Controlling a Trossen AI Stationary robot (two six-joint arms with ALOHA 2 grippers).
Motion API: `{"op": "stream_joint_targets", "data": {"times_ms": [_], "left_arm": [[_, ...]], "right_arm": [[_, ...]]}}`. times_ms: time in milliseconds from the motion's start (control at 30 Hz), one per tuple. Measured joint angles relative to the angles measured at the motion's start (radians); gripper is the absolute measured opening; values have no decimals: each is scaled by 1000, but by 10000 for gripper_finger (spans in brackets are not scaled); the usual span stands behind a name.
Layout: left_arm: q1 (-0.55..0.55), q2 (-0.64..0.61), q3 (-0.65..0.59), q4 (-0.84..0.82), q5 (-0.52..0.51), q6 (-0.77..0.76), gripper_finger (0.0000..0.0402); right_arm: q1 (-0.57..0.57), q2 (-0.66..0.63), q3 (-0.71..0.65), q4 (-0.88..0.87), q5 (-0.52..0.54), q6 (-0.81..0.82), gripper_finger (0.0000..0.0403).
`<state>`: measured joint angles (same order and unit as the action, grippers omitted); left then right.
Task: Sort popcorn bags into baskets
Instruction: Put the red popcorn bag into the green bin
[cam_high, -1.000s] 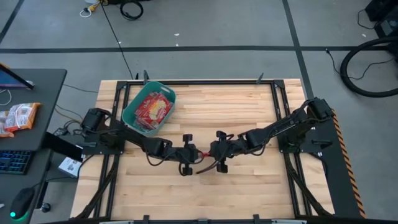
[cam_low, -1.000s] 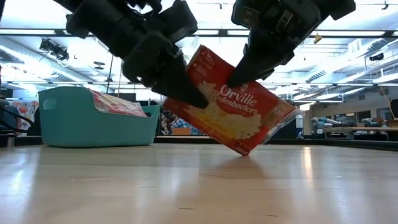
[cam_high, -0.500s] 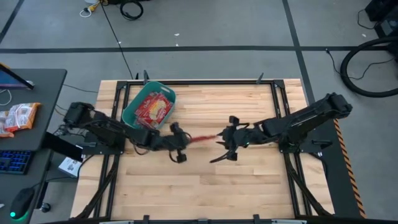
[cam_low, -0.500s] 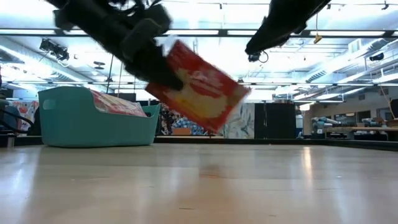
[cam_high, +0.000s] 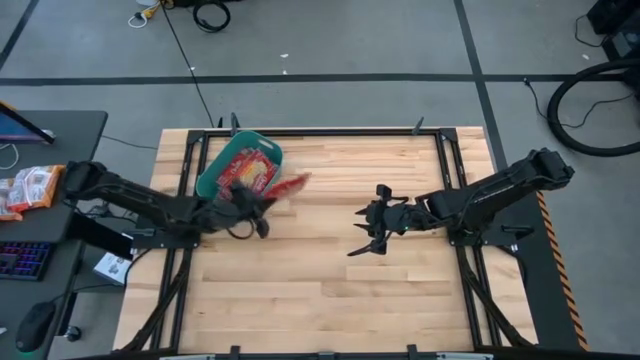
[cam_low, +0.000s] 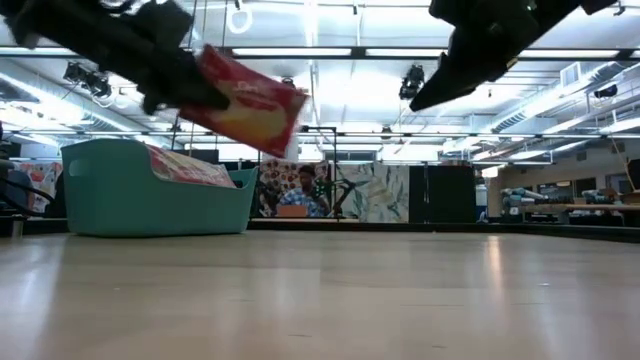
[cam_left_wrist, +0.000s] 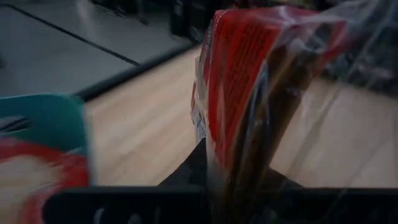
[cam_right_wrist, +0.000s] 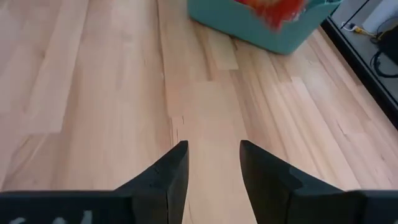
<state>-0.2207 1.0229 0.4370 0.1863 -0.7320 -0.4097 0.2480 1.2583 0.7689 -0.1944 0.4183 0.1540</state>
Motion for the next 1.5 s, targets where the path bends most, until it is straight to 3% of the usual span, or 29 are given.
{"op": "stream_joint_targets", "data": {"times_ms": [267,467,733,933,1133,1367,1500], "left_arm": [[-4,-268,-112,-21,-190,27,29],[0,-406,-116,-214,-325,45,29],[0,-476,-115,-582,-489,-213,29],[46,-474,-115,-786,-501,-433,34],[86,-474,-115,-825,-498,-492,81],[113,-474,-115,-830,-466,-461,176],[113,-474,-72,-845,-478,-415,202]], "right_arm": [[-3,-2,-30,49,-10,-39,149],[-3,-2,-30,64,-22,-51,149],[-2,-2,-30,83,-27,-49,149],[-2,-1,-30,90,-27,-44,148],[-2,-1,-30,90,-41,-41,147],[-2,-1,-30,90,-51,-41,147],[-2,-1,-30,90,-53,-41,147]]}}
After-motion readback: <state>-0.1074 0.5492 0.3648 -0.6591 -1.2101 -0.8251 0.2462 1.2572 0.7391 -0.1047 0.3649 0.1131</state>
